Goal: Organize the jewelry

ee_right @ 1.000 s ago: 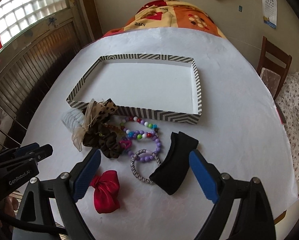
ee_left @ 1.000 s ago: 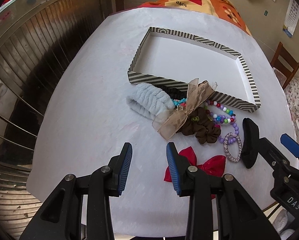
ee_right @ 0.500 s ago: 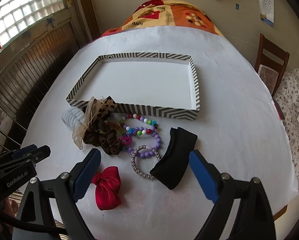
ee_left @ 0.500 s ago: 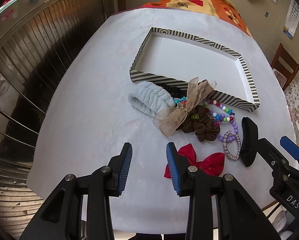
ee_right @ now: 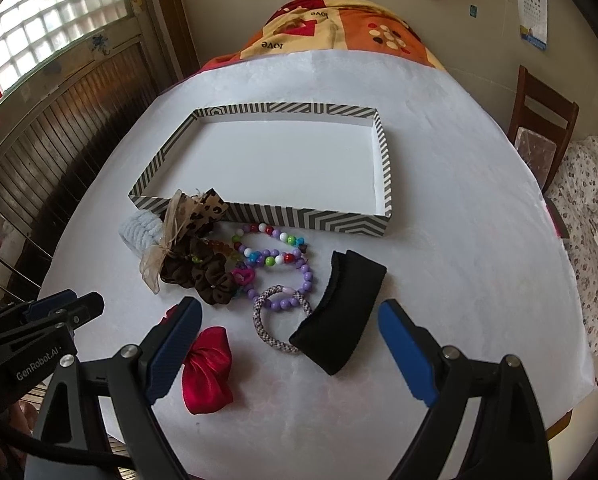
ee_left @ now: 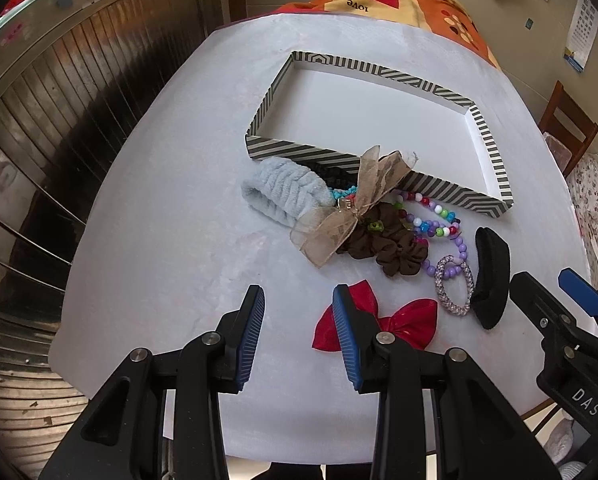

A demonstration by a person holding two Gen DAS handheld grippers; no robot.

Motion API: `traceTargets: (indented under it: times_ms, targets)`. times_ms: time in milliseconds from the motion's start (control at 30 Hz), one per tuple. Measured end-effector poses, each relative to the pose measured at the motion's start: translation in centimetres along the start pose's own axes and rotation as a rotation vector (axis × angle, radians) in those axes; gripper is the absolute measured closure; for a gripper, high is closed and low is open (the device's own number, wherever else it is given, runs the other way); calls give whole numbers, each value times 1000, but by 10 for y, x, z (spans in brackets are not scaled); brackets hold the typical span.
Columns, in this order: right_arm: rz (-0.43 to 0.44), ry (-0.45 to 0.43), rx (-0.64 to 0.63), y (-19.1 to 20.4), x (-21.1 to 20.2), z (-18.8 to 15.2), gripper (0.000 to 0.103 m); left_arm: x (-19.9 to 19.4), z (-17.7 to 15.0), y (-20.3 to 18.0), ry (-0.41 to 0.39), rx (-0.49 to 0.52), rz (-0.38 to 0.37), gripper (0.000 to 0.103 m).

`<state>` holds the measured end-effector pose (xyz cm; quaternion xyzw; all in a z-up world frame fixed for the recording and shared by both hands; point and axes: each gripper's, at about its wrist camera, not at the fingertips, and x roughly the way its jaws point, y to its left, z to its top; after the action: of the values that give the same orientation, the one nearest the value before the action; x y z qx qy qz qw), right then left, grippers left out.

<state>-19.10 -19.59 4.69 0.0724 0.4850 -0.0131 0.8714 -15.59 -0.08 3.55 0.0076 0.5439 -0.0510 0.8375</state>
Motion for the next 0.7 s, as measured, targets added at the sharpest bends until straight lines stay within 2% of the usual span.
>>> traceTargets:
  times_ms: [567,700]
  targets:
    - [4,5,4,-10,1,0,10,1,-3,-7,3,27,25,76]
    - [3,7,6,-13,1,2,10,0,-4,-11,-16,46,42,76]
